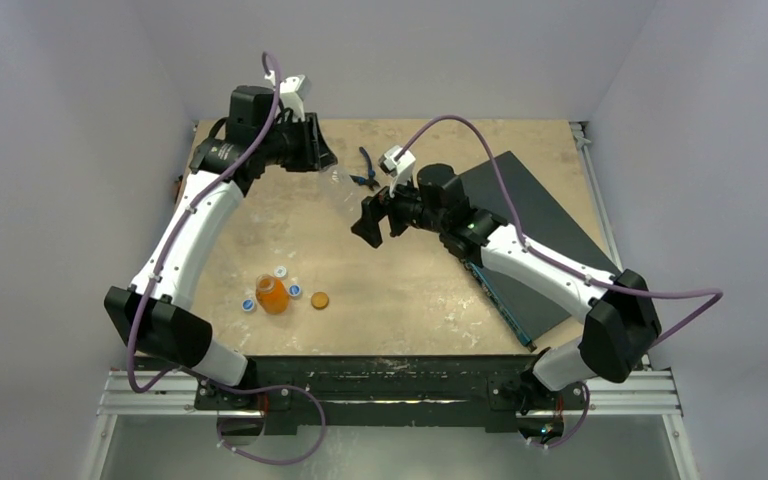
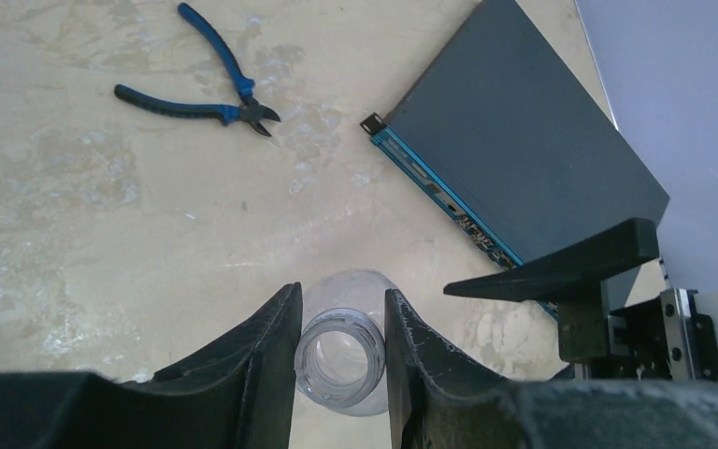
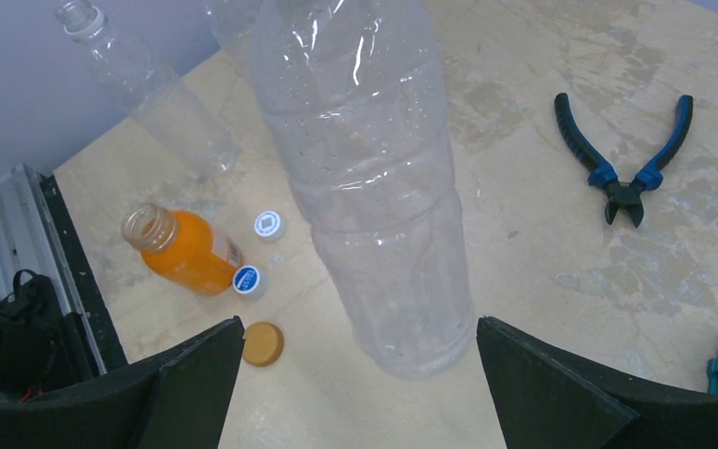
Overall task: Screw on the bottle caps
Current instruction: Pick up the plastic bottle at the center of the board.
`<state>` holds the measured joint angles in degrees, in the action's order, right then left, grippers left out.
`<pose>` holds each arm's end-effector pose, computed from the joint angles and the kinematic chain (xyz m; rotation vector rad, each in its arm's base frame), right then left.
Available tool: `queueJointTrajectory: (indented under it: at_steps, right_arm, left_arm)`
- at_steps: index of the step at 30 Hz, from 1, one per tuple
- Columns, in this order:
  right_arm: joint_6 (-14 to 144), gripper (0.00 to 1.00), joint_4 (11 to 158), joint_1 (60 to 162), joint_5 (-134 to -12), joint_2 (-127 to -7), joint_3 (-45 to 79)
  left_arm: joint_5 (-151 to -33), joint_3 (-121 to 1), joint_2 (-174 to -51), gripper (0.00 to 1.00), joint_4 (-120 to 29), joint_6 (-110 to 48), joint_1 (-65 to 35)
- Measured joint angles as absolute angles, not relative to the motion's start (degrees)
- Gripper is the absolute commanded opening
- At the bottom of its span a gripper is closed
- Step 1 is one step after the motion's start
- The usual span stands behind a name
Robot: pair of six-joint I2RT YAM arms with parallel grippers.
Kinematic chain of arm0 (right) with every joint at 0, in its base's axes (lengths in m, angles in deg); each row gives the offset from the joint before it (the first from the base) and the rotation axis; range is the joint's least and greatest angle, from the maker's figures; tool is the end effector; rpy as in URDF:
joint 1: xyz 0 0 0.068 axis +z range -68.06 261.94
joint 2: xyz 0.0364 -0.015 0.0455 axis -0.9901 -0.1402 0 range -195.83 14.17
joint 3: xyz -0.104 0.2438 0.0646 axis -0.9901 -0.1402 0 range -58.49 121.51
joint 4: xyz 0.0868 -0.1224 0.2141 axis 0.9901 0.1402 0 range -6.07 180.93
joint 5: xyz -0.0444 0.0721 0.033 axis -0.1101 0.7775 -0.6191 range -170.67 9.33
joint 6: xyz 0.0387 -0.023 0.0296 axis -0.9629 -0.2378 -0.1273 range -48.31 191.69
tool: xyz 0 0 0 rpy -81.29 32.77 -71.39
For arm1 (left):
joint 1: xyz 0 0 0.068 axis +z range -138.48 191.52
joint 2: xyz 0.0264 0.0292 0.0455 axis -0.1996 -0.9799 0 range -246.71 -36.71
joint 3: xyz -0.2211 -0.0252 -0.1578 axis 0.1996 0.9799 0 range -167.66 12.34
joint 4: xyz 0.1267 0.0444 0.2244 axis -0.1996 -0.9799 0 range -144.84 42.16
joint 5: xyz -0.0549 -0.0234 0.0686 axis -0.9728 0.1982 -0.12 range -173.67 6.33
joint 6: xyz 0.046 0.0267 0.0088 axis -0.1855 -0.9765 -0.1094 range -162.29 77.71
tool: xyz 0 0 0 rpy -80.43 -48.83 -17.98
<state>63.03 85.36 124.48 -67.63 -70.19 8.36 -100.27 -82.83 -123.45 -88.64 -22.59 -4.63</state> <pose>0.2513 0.2415 0.3245 -0.7283 1.8395 0.8117 0.3141 -0.1016 0.4145 0.1070 2.1825 -0.6712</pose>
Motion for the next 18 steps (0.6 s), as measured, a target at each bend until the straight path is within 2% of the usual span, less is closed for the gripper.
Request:
queueJointTrajectory:
  at_steps: [10,18]
  right_arm:
    - [66.31,0.99,81.97,124.64,-68.0,-71.68,6.72]
    - [67.22,0.91,81.58,124.64,-67.13,-72.86,5.78]
  left_arm:
    - [-105.17,-85.02,-123.43,0.0,-91.85,-23.07,-4.63]
    - [-106.33,-86.0,-123.03,0.0,-92.55,-23.0,-4.63]
